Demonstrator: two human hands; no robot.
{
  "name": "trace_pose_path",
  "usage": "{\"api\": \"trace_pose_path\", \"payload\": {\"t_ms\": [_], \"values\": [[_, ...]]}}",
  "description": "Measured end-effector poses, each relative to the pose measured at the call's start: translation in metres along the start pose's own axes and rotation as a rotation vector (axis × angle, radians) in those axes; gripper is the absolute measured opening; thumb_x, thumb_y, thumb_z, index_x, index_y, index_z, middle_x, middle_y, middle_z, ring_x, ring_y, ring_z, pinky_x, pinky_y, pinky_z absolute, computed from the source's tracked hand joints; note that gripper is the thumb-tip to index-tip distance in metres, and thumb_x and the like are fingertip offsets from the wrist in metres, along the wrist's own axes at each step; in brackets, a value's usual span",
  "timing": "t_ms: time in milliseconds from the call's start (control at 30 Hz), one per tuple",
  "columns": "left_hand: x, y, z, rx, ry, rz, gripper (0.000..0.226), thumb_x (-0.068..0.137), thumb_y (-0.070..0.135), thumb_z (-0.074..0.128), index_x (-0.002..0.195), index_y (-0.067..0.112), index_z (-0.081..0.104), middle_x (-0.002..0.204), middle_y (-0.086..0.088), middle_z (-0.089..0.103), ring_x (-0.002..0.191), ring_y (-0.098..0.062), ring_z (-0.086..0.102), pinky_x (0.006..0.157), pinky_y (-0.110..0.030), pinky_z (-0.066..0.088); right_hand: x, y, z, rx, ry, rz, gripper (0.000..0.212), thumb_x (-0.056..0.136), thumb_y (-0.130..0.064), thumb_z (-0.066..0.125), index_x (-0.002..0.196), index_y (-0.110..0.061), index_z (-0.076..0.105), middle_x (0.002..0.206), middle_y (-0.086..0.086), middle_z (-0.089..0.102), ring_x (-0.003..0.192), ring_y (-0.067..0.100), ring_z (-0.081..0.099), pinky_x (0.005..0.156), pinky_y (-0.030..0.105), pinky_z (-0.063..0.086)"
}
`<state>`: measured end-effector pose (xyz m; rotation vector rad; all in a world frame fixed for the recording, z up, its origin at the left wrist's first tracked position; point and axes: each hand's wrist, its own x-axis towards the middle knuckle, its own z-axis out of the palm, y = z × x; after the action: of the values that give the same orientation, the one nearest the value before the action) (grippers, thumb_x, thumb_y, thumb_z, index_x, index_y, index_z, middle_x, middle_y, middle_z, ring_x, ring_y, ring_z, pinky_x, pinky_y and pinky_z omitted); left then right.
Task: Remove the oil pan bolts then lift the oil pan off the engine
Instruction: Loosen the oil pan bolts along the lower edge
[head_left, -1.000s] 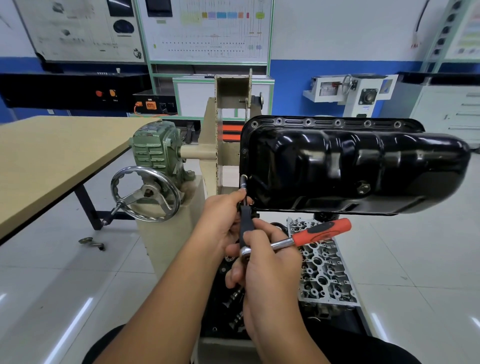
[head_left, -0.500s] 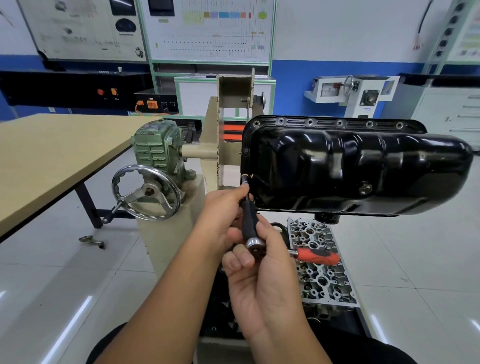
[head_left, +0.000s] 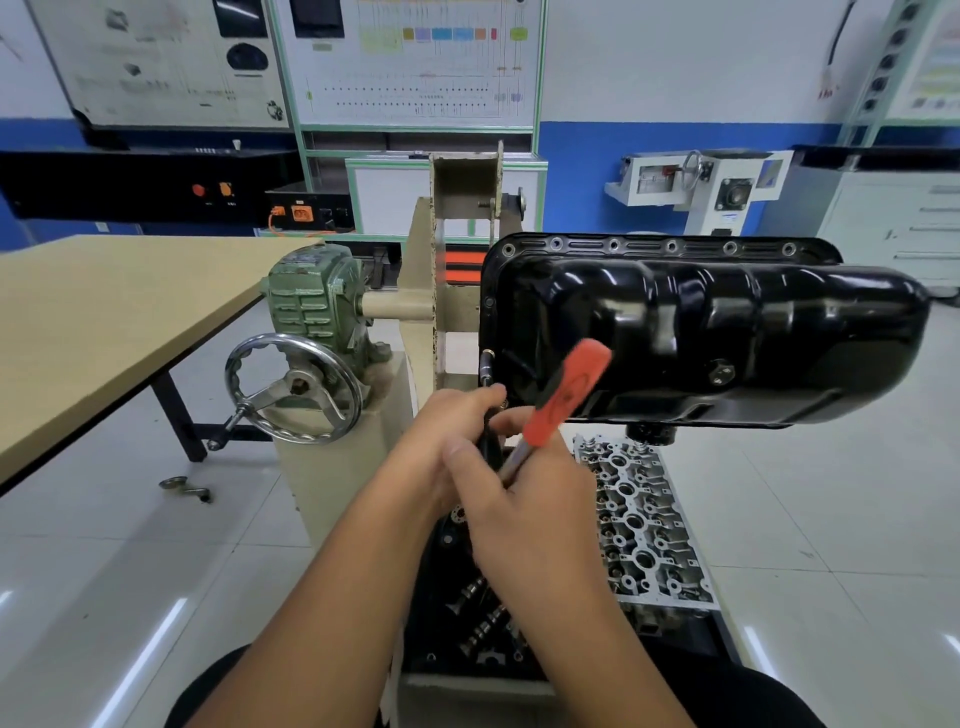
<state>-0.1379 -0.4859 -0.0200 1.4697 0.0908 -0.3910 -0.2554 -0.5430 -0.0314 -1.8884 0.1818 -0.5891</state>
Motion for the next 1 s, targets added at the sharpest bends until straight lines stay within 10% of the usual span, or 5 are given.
{"api": "trace_pose_path", "payload": {"t_ms": [167, 400, 500, 733, 1000], "values": [[-0.002, -0.003, -0.002, -0.143, -0.141, -0.120, 0.041, 0.102, 0.032, 0.058, 0.065, 0.014, 0.055, 0.054, -0.003, 0.050, 0.043, -0.015, 0.048, 0.042, -0.025, 0.044, -0.013, -0.019, 0.022, 1.128, 0.123, 0.584, 0.037, 0.098, -0.037, 0.069, 0.100, -0.001, 0.060, 0.063, 0.016, 0.055, 0.038, 0.016, 0.042, 0.039, 0.025, 0.038], [0.002, -0.008, 0.005, -0.177, -0.089, -0.054, 0.039, 0.092, 0.039, 0.070, 0.065, 0.011, 0.065, 0.063, -0.007, 0.063, 0.055, -0.020, 0.061, 0.061, -0.031, 0.051, 0.008, -0.005, -0.014, -0.115, 0.028, -0.045, 0.030, 0.082, -0.041, 0.072, 0.075, -0.039, 0.043, 0.071, -0.028, 0.062, 0.059, 0.000, 0.059, 0.049, 0.013, 0.040], [-0.004, -0.014, 0.003, -0.046, -0.203, 0.024, 0.042, 0.067, 0.051, 0.083, 0.081, 0.014, 0.068, 0.080, -0.011, 0.059, 0.075, -0.025, 0.055, 0.071, -0.038, 0.042, 0.009, 0.000, -0.022, -0.174, 0.097, -0.113, 0.033, 0.084, -0.043, 0.071, 0.074, -0.038, 0.041, 0.069, -0.027, 0.061, 0.057, 0.002, 0.057, 0.049, 0.013, 0.040], [0.000, -0.014, 0.002, -0.156, -0.184, 0.037, 0.044, 0.090, 0.037, 0.070, 0.050, 0.020, 0.064, 0.058, -0.003, 0.054, 0.044, -0.015, 0.051, 0.041, -0.023, 0.042, -0.003, -0.024, -0.006, 1.236, 0.047, 0.726, 0.032, 0.098, -0.034, 0.067, 0.095, -0.002, 0.064, 0.060, 0.010, 0.054, 0.032, 0.007, 0.035, 0.032, 0.020, 0.031], [-0.004, -0.011, -0.006, -0.153, -0.217, -0.049, 0.036, 0.065, 0.054, 0.076, 0.072, 0.020, 0.069, 0.070, -0.002, 0.059, 0.064, -0.020, 0.055, 0.073, -0.038, 0.042, 0.007, -0.019, -0.019, 0.001, -0.036, 0.017, 0.033, 0.083, -0.032, 0.082, 0.084, -0.039, 0.050, 0.065, -0.009, 0.063, 0.047, 0.007, 0.055, 0.045, 0.016, 0.037]]}}
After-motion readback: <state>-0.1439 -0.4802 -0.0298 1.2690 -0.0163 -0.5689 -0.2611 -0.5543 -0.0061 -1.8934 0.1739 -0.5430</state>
